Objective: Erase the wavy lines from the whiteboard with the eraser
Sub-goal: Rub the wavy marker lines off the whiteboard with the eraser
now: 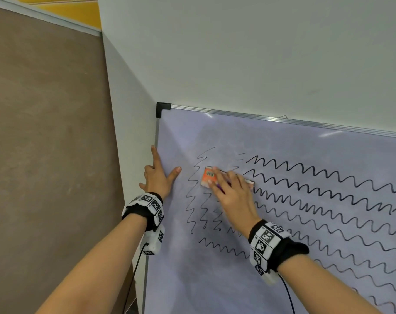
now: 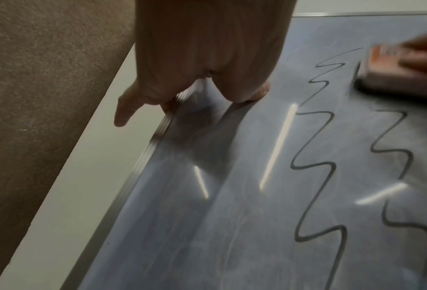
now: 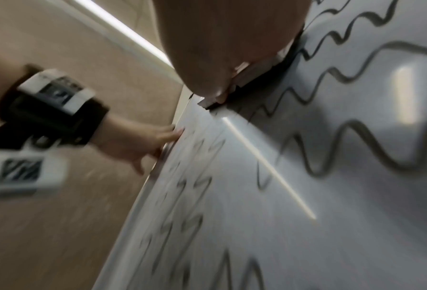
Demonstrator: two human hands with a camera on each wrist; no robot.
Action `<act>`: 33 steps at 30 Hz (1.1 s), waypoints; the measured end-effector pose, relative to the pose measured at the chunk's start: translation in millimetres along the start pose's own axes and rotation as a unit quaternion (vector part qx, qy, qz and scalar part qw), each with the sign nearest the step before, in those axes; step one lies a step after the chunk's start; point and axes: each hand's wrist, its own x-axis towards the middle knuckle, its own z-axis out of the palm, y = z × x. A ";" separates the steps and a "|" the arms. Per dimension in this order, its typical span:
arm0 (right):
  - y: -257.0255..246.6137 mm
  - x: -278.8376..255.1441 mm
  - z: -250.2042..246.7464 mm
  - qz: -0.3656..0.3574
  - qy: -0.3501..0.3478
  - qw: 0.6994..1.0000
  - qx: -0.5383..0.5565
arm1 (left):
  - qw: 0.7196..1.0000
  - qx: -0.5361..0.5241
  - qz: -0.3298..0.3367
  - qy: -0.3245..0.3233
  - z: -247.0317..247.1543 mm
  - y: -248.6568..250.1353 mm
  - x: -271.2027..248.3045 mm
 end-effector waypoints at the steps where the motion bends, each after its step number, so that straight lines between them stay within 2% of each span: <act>1: 4.6 8.4 -3.4 0.025 0.012 1.000 0.008 | 1.000 0.000 0.001 0.003 -0.1 -0.4 0.4; 5: 16.9 36.7 -12.4 0.110 0.054 0.992 0.009 | 1.000 -0.005 0.001 0.006 0.5 -0.7 0.1; 7: 11.4 32.3 -7.8 0.089 0.055 0.994 0.003 | 1.000 -0.004 -0.001 0.003 0.3 -1.6 -0.4; 10: -4.7 13.1 1.9 0.011 0.007 1.000 -0.002 | 1.000 -0.006 0.001 0.001 -0.3 -1.5 0.7; 12: -7.2 8.3 2.8 -0.009 -0.020 1.000 -0.012 | 1.000 -0.004 0.002 0.002 -0.1 -1.8 1.4; 14: -1.8 18.2 -1.9 0.018 -0.009 1.000 -0.002 | 1.000 -0.004 0.002 0.002 0.1 -1.9 1.7; 17: 11.1 43.8 -12.1 0.096 0.029 0.995 -0.001 | 1.000 -0.008 0.001 0.004 2.0 -3.5 0.8; 19: 10.9 52.3 -12.2 0.113 0.041 0.993 -0.012 | 1.000 -0.011 0.000 0.003 1.8 -4.4 0.5; 21: 2.6 47.5 -2.1 0.081 0.048 0.996 -0.010 | 1.000 -0.008 -0.001 0.003 1.0 -4.0 1.4; 24: -13.6 28.0 11.7 -0.017 0.006 1.000 -0.013 | 1.000 -0.004 -0.001 0.002 0.3 -2.9 1.7; 26: -13.4 23.6 12.0 -0.042 -0.011 0.999 -0.021 | 1.000 0.000 -0.001 0.003 0.7 -2.7 1.3; 31: 2.0 47.6 -1.7 0.053 0.038 0.998 -0.004 | 1.000 -0.001 -0.003 0.012 2.0 -2.7 1.6; 33: 0.3 48.8 0.2 0.062 0.047 0.997 -0.008 | 1.000 -0.003 -0.003 0.011 2.2 -3.0 1.2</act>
